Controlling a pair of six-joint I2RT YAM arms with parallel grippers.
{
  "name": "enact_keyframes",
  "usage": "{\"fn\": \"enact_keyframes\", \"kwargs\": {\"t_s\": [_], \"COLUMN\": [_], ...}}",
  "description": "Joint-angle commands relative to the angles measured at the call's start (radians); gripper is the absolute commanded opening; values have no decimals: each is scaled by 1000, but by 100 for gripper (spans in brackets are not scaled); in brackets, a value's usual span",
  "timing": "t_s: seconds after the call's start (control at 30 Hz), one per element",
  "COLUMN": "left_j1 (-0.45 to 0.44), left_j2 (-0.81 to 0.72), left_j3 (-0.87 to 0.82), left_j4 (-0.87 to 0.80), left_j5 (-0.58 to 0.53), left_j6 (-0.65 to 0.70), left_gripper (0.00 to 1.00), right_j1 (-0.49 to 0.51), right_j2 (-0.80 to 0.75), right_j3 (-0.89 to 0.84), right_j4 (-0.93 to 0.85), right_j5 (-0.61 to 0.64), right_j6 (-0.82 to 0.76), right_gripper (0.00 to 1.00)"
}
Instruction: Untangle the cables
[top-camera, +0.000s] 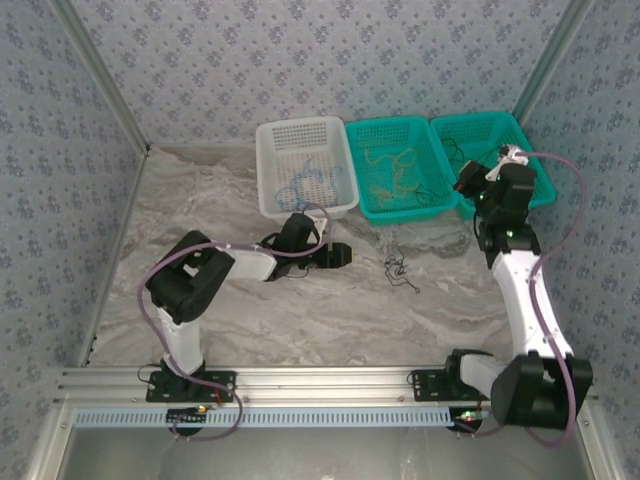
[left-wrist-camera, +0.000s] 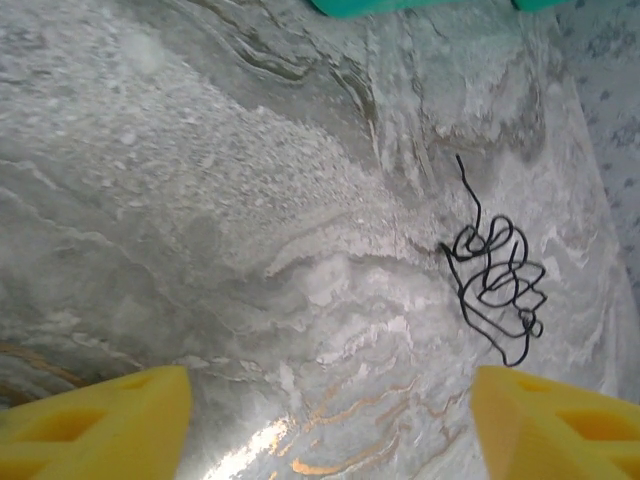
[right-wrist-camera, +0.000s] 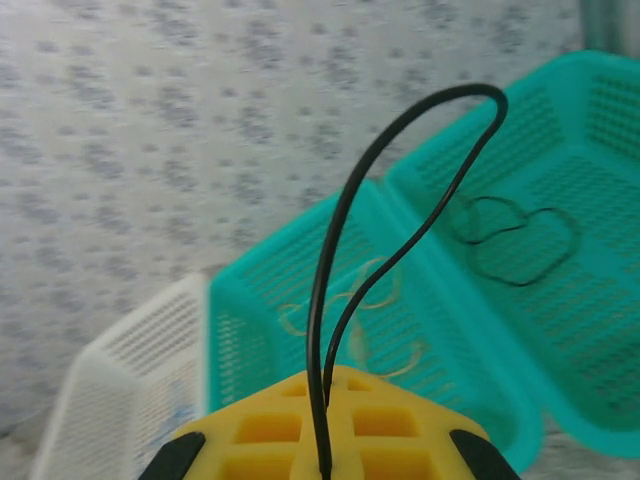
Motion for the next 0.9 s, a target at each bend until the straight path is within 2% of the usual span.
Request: {"fn": "enact_keyframes", "kwargs": {"t_s": [0.0, 0.1, 0.17, 0.33, 0.47, 0.53, 0.57, 0.6, 0.67, 0.8, 0.87], "left_j1": [-29, -47, -55, -71, -80, -85, -88, -90, -93, -93, -92], "left_j2": [-49, -57, -58, -57, -61, -64, -66, -67, -67, -66, -64], "left_j3": [36, 49, 56, 64, 77, 81, 82, 82, 86, 100, 108], "left_j4": [-50, -71, -81, -85, -102, -110, -112, -115, -119, -129, -127], "left_j5": [-23, -32, -37, -36, -41, -40, -40, -41, -43, -45, -48], "left_j6": [37, 57, 65, 71, 86, 93, 97, 99, 102, 109, 106], "left_gripper": [83, 90, 99, 99, 99, 99, 99, 99, 99, 99, 99], "right_j1": [-61, -112, -138, -154, -155, -152, -150, -149, -145, -130, -121], "right_j2": [89, 194, 257, 416, 545, 599, 626, 650, 686, 669, 636], "right_j3": [112, 223, 275, 413, 486, 513, 530, 552, 599, 579, 549], "right_j4": [-19, -34, -22, -12, -9, -23, -42, -86, -174, -243, -264], "right_j5": [69, 56, 62, 199, 319, 367, 392, 409, 440, 461, 460], "right_j6": [-84, -106, -125, -243, -292, -310, -317, -321, -314, -289, -259], "right_gripper": [0, 0, 0, 0, 6, 16, 27, 45, 74, 100, 100]}}
